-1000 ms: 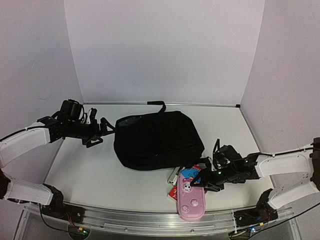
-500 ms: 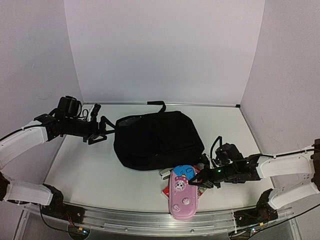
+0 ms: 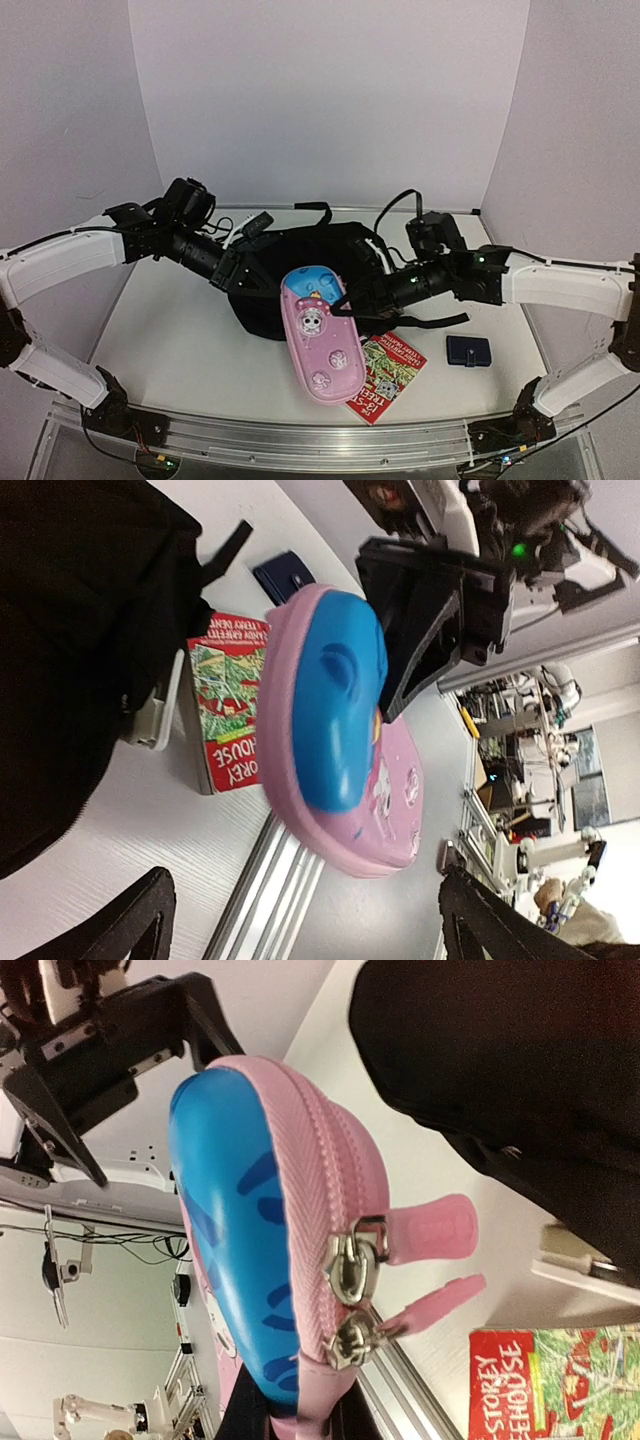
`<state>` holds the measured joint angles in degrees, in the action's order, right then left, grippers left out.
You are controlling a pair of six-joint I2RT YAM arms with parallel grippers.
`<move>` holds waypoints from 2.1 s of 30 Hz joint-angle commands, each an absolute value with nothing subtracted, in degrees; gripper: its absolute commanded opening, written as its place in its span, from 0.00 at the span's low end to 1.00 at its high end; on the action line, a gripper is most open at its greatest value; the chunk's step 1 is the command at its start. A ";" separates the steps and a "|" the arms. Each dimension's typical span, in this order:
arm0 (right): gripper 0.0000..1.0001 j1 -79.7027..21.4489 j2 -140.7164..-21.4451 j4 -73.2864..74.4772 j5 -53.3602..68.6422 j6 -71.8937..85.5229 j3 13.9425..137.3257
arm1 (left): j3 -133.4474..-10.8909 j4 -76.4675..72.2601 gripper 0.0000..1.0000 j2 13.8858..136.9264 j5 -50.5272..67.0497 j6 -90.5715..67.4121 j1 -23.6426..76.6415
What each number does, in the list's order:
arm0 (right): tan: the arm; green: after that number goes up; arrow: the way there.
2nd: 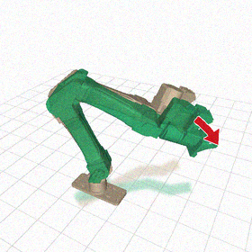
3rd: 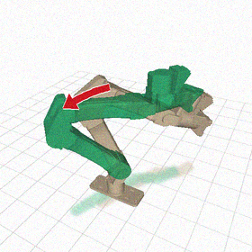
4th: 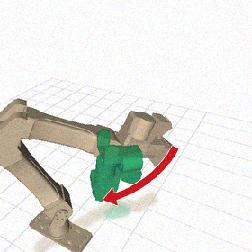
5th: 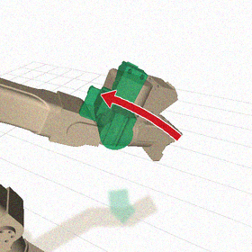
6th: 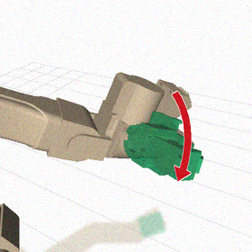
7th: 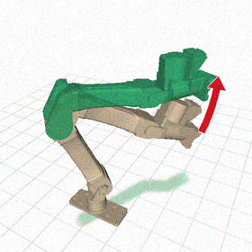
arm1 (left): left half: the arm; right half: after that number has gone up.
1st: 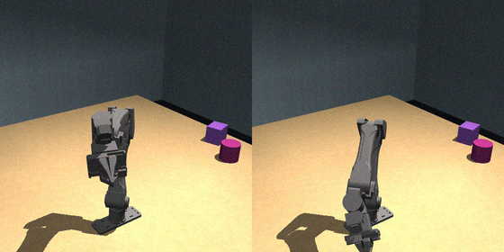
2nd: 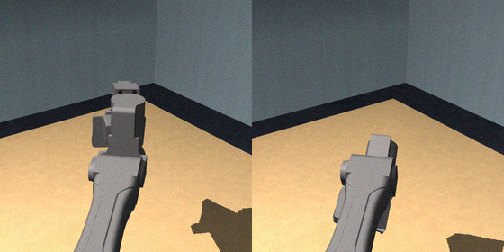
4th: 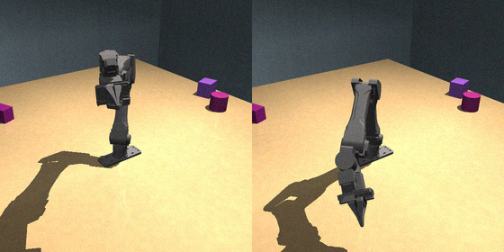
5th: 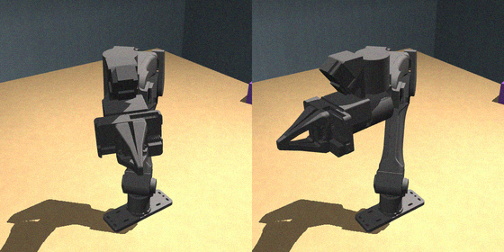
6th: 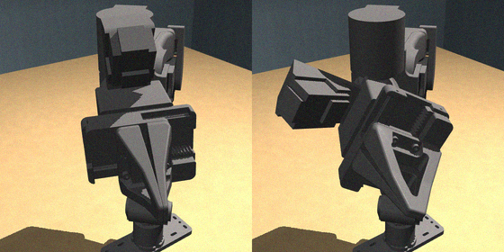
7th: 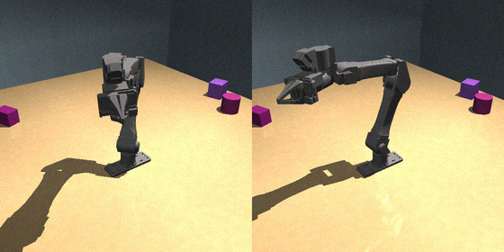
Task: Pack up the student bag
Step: Pick up the stationery from the center of the board, then place the stationery in the student bag.
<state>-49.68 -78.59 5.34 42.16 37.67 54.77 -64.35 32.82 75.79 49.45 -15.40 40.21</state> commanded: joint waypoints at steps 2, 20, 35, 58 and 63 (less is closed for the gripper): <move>0.00 -52.98 -87.60 11.45 49.18 27.20 65.95 | -68.88 37.12 0.91 80.08 53.83 -10.21 44.11; 0.13 -55.60 -92.29 13.61 46.82 22.94 71.10 | -65.58 35.82 0.27 82.10 59.96 -11.68 45.03; 0.89 -58.44 -84.19 14.06 6.18 18.49 74.39 | -66.01 29.68 0.08 71.39 54.13 -22.68 24.67; 0.84 -69.35 -127.59 11.04 -24.04 9.25 111.13 | -57.35 18.98 0.15 65.97 39.10 -32.33 -9.54; 0.79 -69.35 -134.93 12.22 -25.40 8.18 118.24 | -55.64 18.15 0.16 66.29 39.00 -33.05 -9.64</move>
<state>-69.21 -130.82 12.08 -22.13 9.97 111.79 -56.46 22.13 66.57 38.81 -31.84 -9.24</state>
